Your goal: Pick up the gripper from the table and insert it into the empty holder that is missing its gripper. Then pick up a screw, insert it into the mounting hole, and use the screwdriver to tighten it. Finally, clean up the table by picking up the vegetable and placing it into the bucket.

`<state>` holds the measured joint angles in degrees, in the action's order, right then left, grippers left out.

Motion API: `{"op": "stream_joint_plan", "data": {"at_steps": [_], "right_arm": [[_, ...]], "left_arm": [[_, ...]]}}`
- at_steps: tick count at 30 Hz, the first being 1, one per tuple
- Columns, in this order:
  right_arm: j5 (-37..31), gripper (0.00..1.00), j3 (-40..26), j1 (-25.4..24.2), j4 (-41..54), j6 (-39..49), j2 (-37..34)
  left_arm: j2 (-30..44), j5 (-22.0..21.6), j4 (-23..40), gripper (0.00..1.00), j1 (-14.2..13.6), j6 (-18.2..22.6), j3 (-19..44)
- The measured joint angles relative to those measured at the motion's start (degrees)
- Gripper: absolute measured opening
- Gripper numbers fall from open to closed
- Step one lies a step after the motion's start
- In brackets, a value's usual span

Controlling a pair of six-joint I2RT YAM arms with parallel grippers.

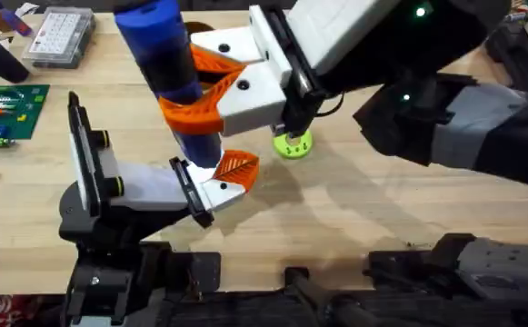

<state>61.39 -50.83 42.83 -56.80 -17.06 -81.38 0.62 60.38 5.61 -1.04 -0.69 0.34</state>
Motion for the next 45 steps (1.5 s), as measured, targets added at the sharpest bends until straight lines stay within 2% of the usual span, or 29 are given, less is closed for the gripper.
{"op": "stream_joint_plan", "data": {"at_steps": [21, 45], "right_arm": [[-0.02, 0.042, 0.00, -0.07, 1.49, 3.43, -0.02], [0.00, 0.040, 0.00, -0.48, 2.63, 3.34, -1.36]], "left_arm": [[0.00, 0.00, 0.02, 0.018, 0.00, 0.00, 0.00], [0.00, 0.00, 0.00, 0.018, 0.00, 0.00, 0.00]]}}
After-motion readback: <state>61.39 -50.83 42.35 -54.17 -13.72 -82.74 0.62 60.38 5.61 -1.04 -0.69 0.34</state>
